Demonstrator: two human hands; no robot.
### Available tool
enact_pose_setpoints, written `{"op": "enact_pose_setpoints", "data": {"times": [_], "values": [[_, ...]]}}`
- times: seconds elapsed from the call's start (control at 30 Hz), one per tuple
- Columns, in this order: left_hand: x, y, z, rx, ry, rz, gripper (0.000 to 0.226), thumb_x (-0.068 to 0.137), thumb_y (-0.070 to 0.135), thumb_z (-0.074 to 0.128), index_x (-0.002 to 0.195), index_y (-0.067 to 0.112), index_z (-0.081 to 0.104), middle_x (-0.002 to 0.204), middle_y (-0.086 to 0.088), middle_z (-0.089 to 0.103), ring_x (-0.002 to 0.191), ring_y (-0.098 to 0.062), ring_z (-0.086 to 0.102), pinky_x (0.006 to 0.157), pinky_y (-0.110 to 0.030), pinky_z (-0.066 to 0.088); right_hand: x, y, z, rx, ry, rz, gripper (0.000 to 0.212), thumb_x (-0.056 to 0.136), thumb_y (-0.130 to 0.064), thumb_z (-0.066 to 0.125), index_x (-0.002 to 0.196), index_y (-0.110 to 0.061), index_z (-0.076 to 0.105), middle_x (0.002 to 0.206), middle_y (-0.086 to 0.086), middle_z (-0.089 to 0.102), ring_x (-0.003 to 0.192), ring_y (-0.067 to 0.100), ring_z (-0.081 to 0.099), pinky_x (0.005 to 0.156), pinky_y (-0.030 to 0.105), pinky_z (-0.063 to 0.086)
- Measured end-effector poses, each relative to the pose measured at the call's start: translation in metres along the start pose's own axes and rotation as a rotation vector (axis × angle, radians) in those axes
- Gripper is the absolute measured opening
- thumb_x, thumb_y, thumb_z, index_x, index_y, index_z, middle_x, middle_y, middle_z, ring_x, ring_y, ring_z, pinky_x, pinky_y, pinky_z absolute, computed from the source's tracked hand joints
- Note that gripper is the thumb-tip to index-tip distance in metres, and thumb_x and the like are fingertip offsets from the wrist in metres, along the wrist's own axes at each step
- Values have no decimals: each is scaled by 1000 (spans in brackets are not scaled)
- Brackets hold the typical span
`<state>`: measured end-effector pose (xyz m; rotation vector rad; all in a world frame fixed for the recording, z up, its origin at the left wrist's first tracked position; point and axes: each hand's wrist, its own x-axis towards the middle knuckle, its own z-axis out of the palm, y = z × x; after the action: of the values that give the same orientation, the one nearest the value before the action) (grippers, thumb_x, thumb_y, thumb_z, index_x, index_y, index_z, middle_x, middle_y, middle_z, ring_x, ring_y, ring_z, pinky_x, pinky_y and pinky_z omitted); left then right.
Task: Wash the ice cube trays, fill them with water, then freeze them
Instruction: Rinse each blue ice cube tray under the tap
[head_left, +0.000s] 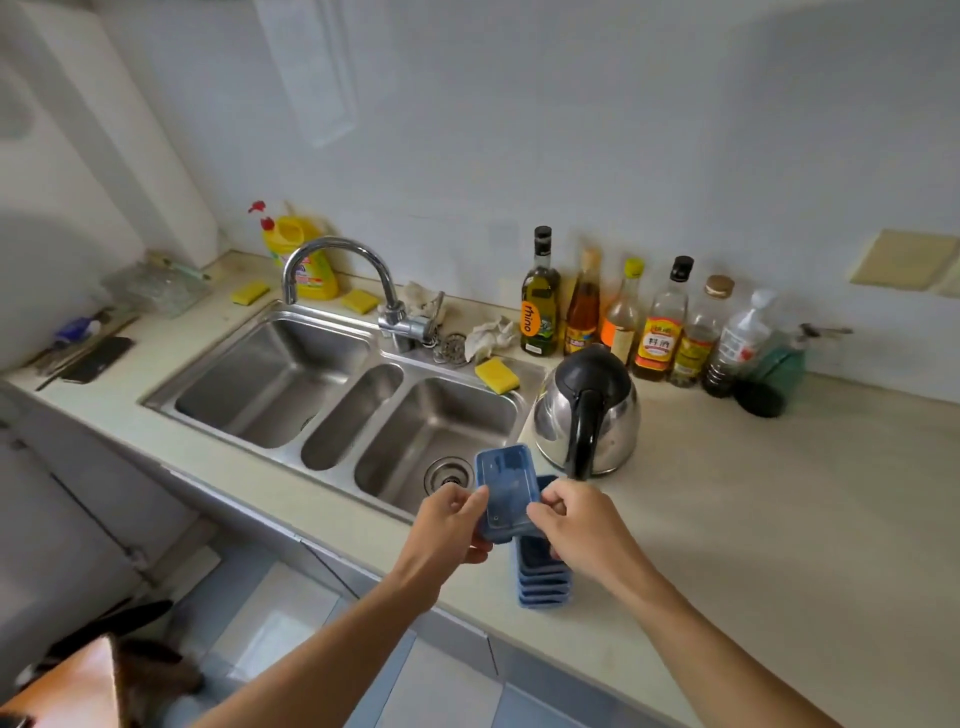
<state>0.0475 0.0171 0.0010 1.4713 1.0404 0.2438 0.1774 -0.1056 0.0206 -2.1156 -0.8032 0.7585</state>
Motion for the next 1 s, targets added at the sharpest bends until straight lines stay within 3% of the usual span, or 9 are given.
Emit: {"op": "enact_pose_setpoints", "data": {"times": [0.17,0.27,0.33,0.43,0.6,0.7,0.8,0.9,1.0], "values": [[26,-9,-70,-14,47,-36,43,97,55,53,100,12,60,84,-3,76,75,-17,76,71,-36,65,28,-50,54,51,-71,-30,26,94,-19,61,69,-17,55,54,-8,56,52,7,53,56,29,48],[50,-15,-132,-116,-22,-106,56,89,70,50,112,20,60,98,-3,76,82,-17,77,73,-36,64,54,-88,104,74,-91,-40,20,95,-18,59,78,-7,62,65,6,65,57,11,57,61,41,54],[69,-16,-174,-221,-92,-159,64,82,76,51,117,23,61,101,-3,78,88,-21,77,77,-38,63,71,-114,142,88,-81,-39,20,96,-16,58,78,-6,61,67,10,65,59,13,57,65,42,55],[102,-16,-234,-375,-105,-255,61,85,69,58,119,19,61,99,-9,79,89,-30,77,75,-40,63,96,-155,198,84,-124,-28,23,97,-15,58,74,-15,59,57,-5,61,52,6,58,61,34,53],[165,-18,-308,-392,38,-278,36,95,45,64,113,14,63,103,-14,74,85,-31,76,62,-37,62,140,-203,262,65,-161,-47,15,98,-25,59,87,-17,65,71,4,69,54,7,59,59,28,48],[201,-16,-334,-371,37,-286,31,96,42,64,112,16,62,104,-12,71,92,-31,72,63,-37,62,171,-205,270,92,-109,-6,16,97,-35,61,87,-23,66,77,6,73,49,2,58,50,13,42],[237,-10,-354,-337,26,-303,25,96,40,65,104,16,63,99,-12,72,86,-29,72,56,-33,59,213,-194,261,107,-3,98,19,96,-38,62,86,-23,68,71,-4,73,46,5,61,48,13,43],[276,-3,-368,-266,31,-291,24,96,40,65,102,16,63,100,-13,71,87,-30,71,63,-35,60,267,-180,244,199,106,203,24,97,-37,61,89,-16,68,68,-1,73,46,11,61,45,21,46],[318,2,-379,-173,60,-281,31,95,41,66,107,12,64,101,-15,72,90,-31,72,82,-45,61,330,-174,228,168,182,239,31,97,-42,58,92,-13,68,67,2,73,45,11,62,50,28,50]]}}
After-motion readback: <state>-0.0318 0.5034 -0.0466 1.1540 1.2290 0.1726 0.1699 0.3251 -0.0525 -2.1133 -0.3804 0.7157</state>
